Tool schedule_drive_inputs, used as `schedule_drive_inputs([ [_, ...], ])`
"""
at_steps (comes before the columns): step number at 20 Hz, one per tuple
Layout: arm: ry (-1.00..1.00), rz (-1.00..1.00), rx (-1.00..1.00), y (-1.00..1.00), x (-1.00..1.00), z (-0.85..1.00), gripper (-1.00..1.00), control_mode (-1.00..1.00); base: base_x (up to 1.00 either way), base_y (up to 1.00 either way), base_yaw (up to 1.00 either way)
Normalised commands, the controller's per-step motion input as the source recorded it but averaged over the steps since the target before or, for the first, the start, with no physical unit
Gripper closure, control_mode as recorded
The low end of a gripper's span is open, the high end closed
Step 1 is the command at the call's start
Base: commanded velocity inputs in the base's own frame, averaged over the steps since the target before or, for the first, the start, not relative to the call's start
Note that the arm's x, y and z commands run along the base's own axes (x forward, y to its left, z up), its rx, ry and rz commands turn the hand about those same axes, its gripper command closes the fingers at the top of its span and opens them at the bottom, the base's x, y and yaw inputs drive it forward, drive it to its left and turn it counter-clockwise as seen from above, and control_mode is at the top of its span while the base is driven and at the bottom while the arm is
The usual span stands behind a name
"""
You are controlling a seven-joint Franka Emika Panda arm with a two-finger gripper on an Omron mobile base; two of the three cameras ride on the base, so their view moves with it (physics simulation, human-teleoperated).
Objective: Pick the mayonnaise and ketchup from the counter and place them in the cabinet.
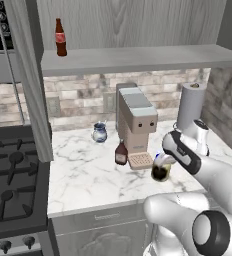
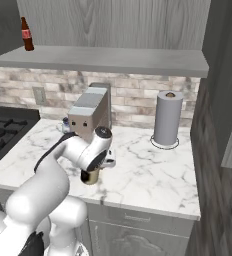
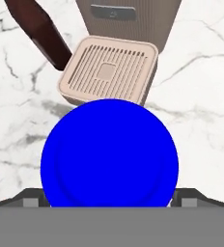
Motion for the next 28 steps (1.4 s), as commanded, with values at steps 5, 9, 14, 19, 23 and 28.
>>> schedule_drive_inputs([
  [5, 0.00, 0.01, 0.10, 0.00, 0.00, -0.19, 1.00, -1.00, 0.00, 0.00, 0.00],
  [9, -0.03, 0.03, 0.05, 0.14, -0.10, 0.00, 1.00, -1.00, 0.00, 0.00, 0.00],
  [14, -0.12, 0.05, -0.01, 0.42, -0.42, 0.48, 1.00, -1.00, 0.00, 0.00, 0.00],
  [19, -0.17, 0.05, -0.10, 0.54, -0.59, 0.74, 1.00, -1.00, 0.00, 0.00, 0.00],
  [23, -0.17, 0.01, -0.15, 0.51, -0.60, 0.75, 1.00, -1.00, 0.00, 0.00, 0.00],
  [28, -0.16, 0.00, -0.11, 0.40, -0.61, 0.74, 1.00, -1.00, 0.00, 0.00, 0.00],
])
